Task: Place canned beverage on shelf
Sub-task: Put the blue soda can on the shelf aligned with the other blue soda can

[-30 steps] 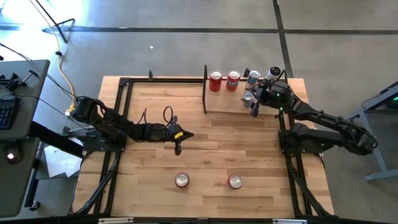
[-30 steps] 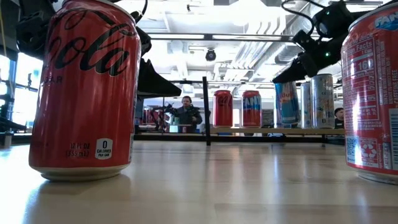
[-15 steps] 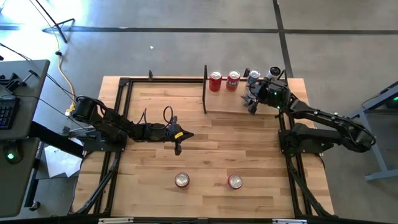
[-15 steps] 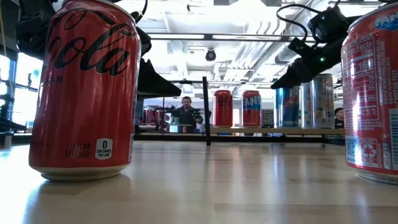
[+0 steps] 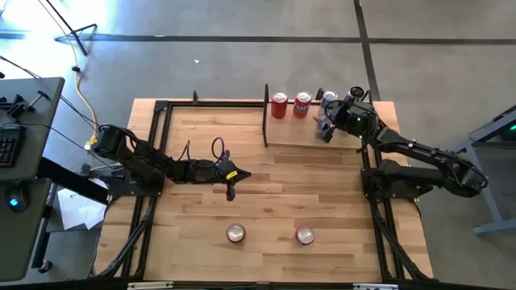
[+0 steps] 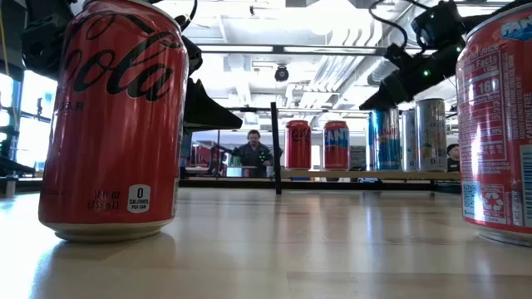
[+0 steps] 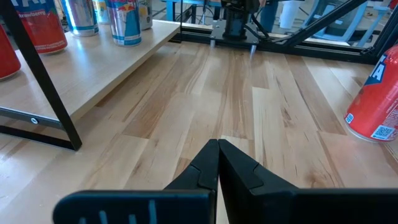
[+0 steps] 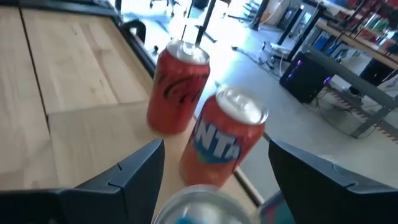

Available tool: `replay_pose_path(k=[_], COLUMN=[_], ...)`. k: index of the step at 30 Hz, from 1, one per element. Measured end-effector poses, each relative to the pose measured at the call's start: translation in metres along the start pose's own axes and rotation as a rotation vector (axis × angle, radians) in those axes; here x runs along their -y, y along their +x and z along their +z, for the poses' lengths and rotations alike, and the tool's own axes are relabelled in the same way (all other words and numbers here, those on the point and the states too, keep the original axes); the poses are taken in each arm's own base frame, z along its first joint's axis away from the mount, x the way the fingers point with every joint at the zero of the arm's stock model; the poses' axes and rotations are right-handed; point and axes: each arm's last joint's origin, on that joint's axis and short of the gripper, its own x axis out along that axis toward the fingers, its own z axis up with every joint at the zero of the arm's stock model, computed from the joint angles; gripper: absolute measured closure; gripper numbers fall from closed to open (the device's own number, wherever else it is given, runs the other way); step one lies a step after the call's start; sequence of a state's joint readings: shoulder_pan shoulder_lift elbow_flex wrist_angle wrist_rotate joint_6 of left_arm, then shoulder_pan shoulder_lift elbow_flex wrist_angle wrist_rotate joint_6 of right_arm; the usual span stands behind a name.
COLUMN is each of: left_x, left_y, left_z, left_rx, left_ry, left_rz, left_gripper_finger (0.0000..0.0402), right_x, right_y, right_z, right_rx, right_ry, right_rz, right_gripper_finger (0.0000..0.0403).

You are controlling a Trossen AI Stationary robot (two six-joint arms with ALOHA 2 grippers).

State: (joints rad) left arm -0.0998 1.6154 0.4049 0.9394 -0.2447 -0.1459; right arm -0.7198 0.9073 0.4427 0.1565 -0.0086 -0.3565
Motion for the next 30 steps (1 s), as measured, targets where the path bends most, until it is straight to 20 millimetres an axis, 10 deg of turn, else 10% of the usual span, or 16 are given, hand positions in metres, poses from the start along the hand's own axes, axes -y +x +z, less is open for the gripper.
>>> replay_pose_path(k=[12, 20, 26, 30], left_x=[0.000, 0.000, 0.000, 0.000], left_y=[0.000, 0.000, 0.000, 0.000], left_z=[0.000, -0.001, -0.001, -0.001], left_rx=[0.000, -0.008, -0.007, -0.007], left_ry=[0.000, 0.002, 0.023, 0.028], left_rz=[0.000, 0.001, 0.001, 0.001], left_gripper_finger=[0.0401, 0.0401, 0.0401, 0.0401], right_x=[-0.004, -0.025, -0.043, -0.046], right_y=[-0.009, -0.031, -0.040, -0.037], right_z=[0.037, 0.053, 0.028, 0.009], right_rx=[-0.088, -0.074, -0.132, -0.185], right_ry=[0.083, 0.066, 0.064, 0.100], right_rz=[-0.001, 0.005, 0.100, 0.096], right_gripper_finger=[0.0146, 0.0261, 0.0383, 0.0387])
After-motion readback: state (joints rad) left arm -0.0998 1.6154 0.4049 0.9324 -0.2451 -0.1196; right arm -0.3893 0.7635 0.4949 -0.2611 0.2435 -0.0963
